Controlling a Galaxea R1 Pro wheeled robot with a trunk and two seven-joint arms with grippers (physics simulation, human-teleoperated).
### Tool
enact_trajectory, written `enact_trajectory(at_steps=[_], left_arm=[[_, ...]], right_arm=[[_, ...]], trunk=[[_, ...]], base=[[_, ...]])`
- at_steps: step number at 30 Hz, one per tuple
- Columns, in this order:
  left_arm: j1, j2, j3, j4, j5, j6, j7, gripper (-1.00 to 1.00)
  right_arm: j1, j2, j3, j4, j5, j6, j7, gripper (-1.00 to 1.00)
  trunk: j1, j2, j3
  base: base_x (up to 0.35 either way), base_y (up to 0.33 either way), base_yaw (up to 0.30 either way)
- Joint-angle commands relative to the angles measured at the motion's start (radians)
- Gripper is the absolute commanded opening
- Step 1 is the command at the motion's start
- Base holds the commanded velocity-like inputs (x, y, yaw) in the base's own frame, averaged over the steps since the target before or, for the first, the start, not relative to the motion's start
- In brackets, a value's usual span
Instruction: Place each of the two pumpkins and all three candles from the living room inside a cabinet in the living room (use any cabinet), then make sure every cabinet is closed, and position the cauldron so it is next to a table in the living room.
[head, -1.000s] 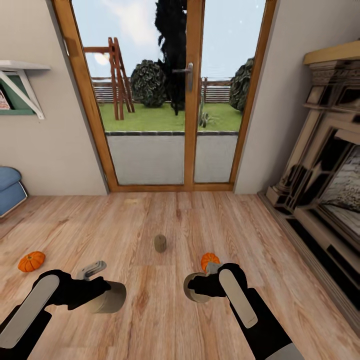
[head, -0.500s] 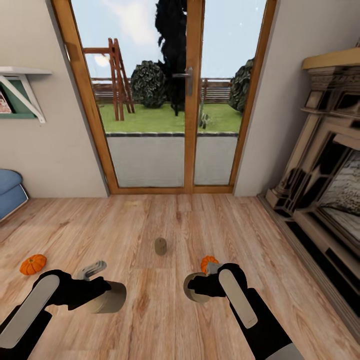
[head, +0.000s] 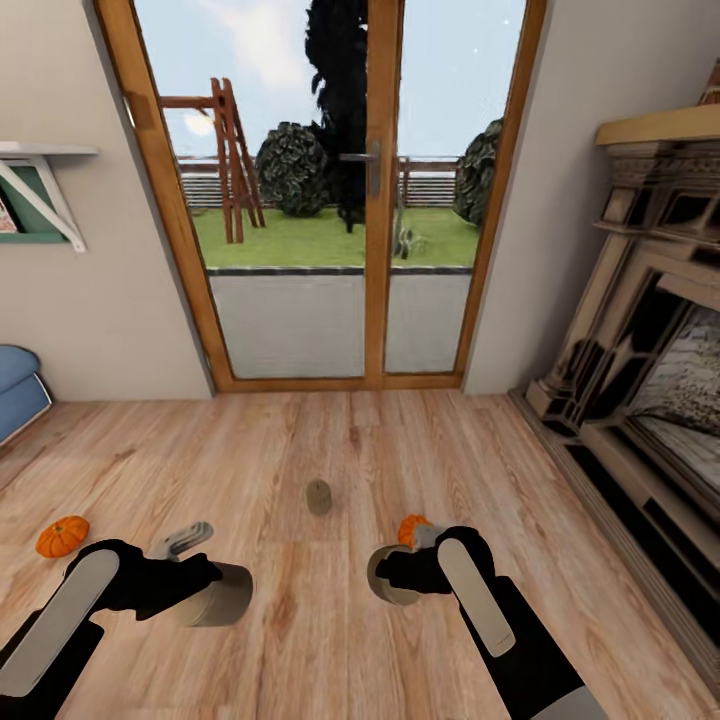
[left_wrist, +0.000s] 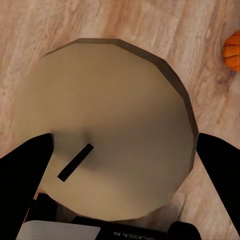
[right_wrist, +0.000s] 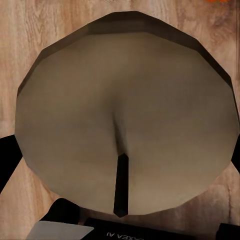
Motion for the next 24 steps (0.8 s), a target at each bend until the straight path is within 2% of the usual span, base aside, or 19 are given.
enact_trajectory(at_steps=[1, 9, 24], left_arm=[[-0.001, 0.001, -0.001, -0.001, 0.009, 0.0, 0.01, -1.0], [-0.001, 0.001, -0.001, -0.001, 0.009, 0.0, 0.01, -1.0], [-0.001, 0.001, -0.001, -0.001, 0.009, 0.0, 0.01, -1.0]], right_arm=[[-0.001, 0.0, 0.001, -0.001, -0.01, 0.001, -0.011, -1.0], [-0.001, 0.0, 0.001, -0.001, -0.01, 0.001, -0.011, -1.0], [-0.001, 0.0, 0.001, 0.0, -0.01, 0.001, -0.011, -1.0]], trunk=[[0.0, 0.0, -0.001], [0.0, 0.0, -0.001], [0.0, 0.0, -0.001]], base=[[0.0, 0.0, -0.232], [-0.065, 0.0, -0.269], [-0.238, 0.0, -0.277]])
